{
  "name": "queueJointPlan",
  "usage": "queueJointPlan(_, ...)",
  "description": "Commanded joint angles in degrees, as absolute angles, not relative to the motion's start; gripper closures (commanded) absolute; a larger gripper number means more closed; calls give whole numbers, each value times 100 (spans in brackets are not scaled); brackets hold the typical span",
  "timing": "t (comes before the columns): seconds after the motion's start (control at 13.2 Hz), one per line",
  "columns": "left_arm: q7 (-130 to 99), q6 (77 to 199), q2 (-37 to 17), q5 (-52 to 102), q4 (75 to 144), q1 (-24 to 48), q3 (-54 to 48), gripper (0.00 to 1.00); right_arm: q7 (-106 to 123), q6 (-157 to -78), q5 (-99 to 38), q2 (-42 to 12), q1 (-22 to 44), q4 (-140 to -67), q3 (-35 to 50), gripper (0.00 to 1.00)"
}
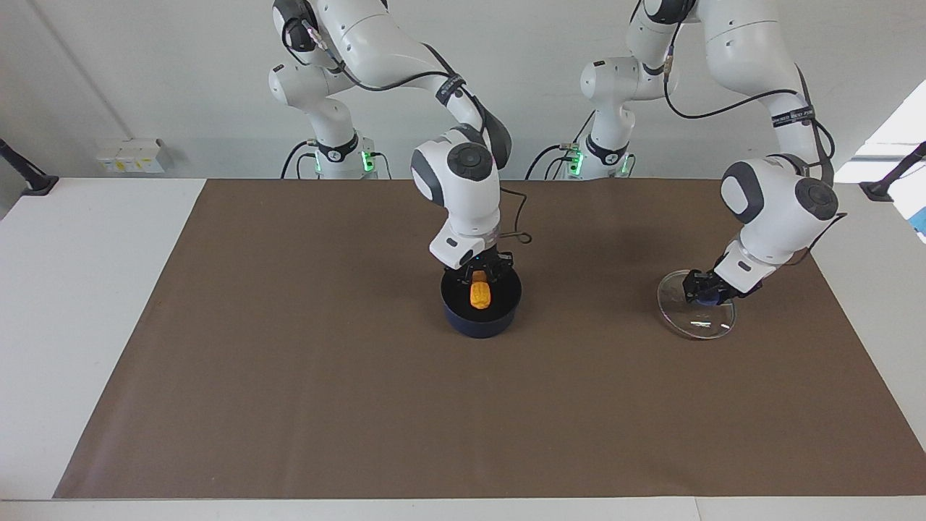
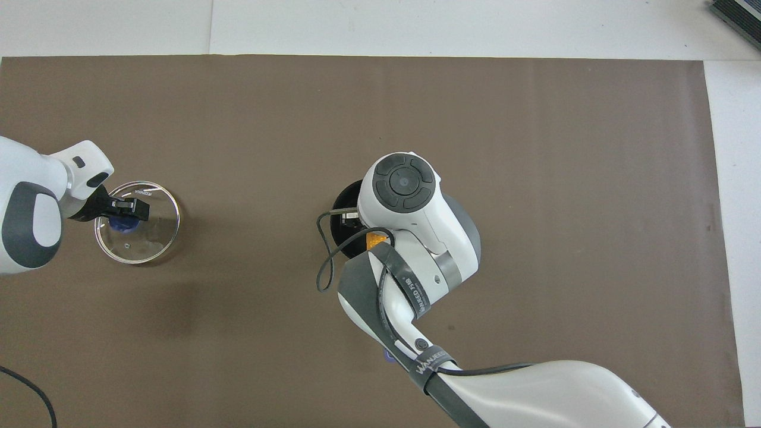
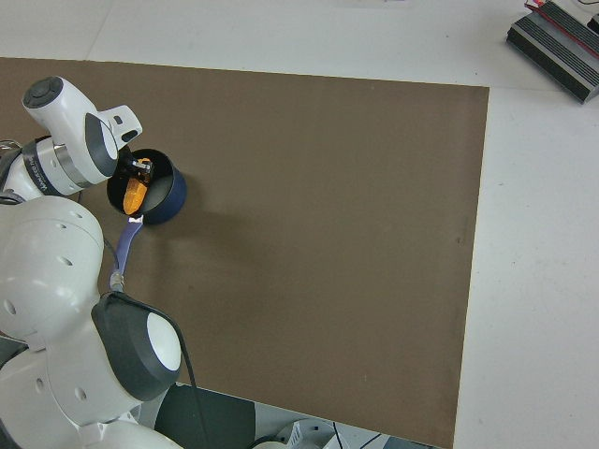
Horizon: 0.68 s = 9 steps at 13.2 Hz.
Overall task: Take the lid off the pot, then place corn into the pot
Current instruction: 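Lower the lid onto the table with the left gripper and release it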
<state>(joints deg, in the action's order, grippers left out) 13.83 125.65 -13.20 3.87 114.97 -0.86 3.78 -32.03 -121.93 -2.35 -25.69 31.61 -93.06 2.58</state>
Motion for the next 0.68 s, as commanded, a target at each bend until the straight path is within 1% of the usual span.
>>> queueJointPlan(0.0,1397,12805,-1142,448,11777,-158,325,100,-3006,-12384,-316,-2654,3094,-9387,316,100)
queueJointPlan(0.08,1389,12849,-1143,457,11803,-158,325,100,-3006,-12462,-325,-2654,3094,-9422,316,100)
queueJointPlan(0.15,1363,12858,-1143,457,11804,-158,325,100,-2980,-12489,-316,-2654,3094,-9457,316,96)
queueJointPlan(0.23,1362,12850,-1143,457,11804,-150,316,88,-2866,-12541,-325,-2698,3102,-9466,316,92)
queueJointPlan(0.3,1371,12832,-1143,457,11795,-149,316,1,-2839,-12577,-325,-2707,3103,-9475,316,92)
queueJointPlan(0.61,1371,12771,-1169,545,11629,-141,325,0,-2821,-12612,-343,-2751,3006,-9378,316,91)
